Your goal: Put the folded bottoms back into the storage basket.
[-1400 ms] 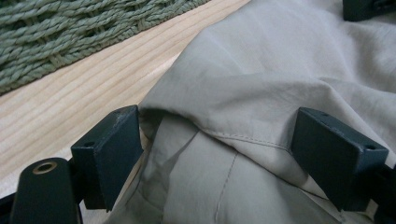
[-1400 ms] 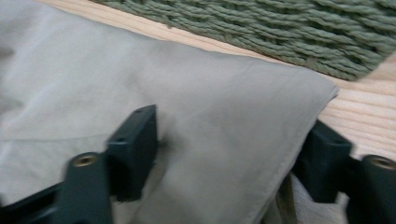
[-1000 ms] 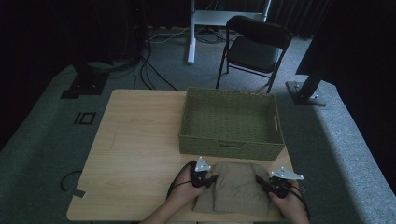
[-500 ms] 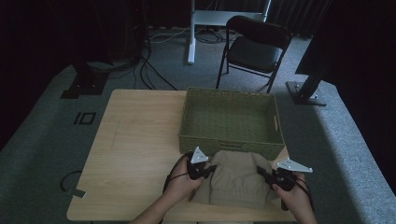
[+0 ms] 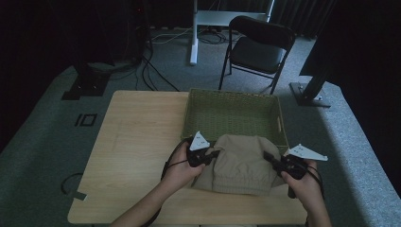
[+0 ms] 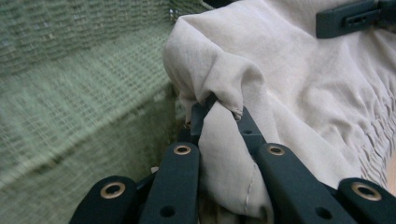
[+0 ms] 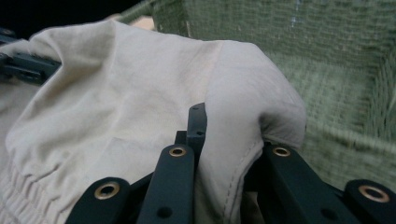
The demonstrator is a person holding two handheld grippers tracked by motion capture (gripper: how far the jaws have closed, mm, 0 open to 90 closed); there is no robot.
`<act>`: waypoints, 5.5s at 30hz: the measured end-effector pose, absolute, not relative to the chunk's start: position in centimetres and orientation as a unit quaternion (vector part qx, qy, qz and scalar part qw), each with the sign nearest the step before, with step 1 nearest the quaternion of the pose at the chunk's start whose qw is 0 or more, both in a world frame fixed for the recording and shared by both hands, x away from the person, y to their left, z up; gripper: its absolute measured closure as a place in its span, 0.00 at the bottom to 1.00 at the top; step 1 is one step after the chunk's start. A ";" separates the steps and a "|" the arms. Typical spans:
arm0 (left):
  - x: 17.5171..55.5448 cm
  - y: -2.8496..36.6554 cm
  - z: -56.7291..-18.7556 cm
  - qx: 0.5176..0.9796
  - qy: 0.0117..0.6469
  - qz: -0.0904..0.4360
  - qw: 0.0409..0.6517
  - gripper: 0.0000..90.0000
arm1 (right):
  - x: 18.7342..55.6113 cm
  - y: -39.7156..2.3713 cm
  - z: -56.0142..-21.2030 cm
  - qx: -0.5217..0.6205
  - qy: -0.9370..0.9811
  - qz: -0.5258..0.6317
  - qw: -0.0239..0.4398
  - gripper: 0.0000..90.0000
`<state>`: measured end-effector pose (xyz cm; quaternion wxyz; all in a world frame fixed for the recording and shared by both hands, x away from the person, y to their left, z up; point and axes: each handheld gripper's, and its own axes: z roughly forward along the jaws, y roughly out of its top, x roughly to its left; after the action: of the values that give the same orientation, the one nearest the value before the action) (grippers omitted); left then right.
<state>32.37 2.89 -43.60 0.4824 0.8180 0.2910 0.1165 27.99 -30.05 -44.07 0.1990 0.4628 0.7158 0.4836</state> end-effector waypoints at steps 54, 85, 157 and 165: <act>47.4 3.4 -36.9 0.777 0.328 0.139 0.520 0.93 | 43.6 -29.4 -36.2 0.489 0.695 0.493 0.189 0.89; 52.2 1.4 -48.2 0.780 0.417 0.103 0.455 0.93 | 50.3 -28.6 -47.9 0.557 0.710 0.399 0.165 0.88; 47.9 0.7 -41.6 0.783 0.407 0.129 0.453 0.19 | 46.4 -28.1 -43.0 0.520 0.728 0.377 0.240 0.16; 46.2 0.9 -41.0 0.793 0.391 0.132 0.448 0.19 | 44.8 -28.3 -42.1 0.517 0.722 0.384 0.253 0.15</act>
<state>46.16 0.95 -40.99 0.4480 0.7933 0.3907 0.1319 44.82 -28.30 -42.13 0.2532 0.5169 0.7217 0.3844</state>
